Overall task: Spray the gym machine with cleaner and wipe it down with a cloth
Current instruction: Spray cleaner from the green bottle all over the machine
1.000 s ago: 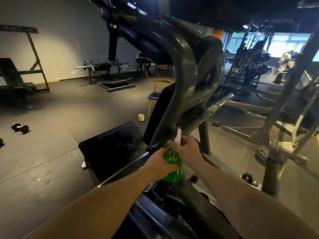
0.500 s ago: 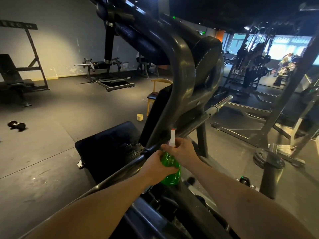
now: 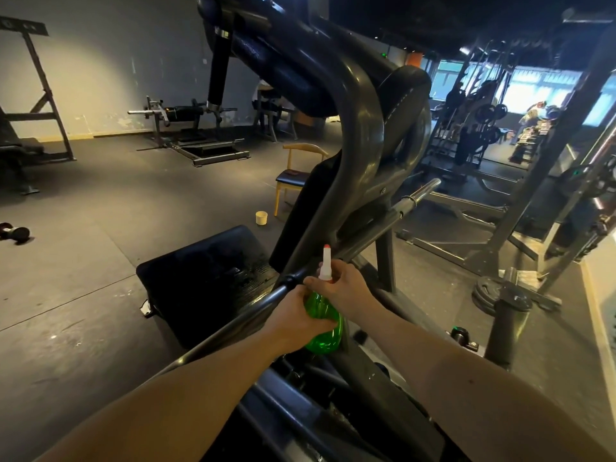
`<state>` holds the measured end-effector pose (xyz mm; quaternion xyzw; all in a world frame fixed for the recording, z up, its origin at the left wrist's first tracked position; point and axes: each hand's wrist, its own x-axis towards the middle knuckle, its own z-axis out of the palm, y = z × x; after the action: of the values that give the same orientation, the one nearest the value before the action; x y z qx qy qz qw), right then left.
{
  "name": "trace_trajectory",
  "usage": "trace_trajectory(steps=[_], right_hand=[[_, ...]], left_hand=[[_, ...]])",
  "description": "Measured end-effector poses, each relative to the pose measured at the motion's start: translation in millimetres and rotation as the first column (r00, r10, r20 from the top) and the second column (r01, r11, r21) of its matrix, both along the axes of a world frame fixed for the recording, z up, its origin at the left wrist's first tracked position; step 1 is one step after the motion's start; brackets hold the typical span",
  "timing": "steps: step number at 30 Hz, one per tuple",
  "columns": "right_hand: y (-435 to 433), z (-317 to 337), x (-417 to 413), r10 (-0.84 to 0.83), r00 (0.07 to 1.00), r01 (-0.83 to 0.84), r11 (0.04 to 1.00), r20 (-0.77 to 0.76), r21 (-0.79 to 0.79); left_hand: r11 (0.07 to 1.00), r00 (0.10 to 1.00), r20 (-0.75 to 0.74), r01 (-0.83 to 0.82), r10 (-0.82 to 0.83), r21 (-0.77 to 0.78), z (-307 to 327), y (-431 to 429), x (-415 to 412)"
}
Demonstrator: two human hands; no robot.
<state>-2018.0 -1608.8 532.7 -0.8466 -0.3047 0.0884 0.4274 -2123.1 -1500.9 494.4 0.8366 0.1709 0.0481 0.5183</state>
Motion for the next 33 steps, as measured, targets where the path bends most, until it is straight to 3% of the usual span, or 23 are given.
trace_trajectory(steps=[9, 22, 33], right_hand=[[-5, 23, -11, -0.048, 0.999, 0.047, 0.997, 0.024, 0.059], [-27, 112, 40, -0.116, 0.988, 0.096, 0.978, 0.102, 0.184], [-27, 170, 70, -0.043, 0.990, 0.015, 0.978, 0.131, 0.208]], left_hand=[[0.999, 0.998, 0.048, 0.033, -0.032, -0.004, 18, 1, 0], [0.993, 0.984, 0.169, 0.042, -0.060, 0.107, 105, -20, 57], [0.986, 0.948, 0.317, -0.032, -0.021, 0.161, 148, -22, 91]])
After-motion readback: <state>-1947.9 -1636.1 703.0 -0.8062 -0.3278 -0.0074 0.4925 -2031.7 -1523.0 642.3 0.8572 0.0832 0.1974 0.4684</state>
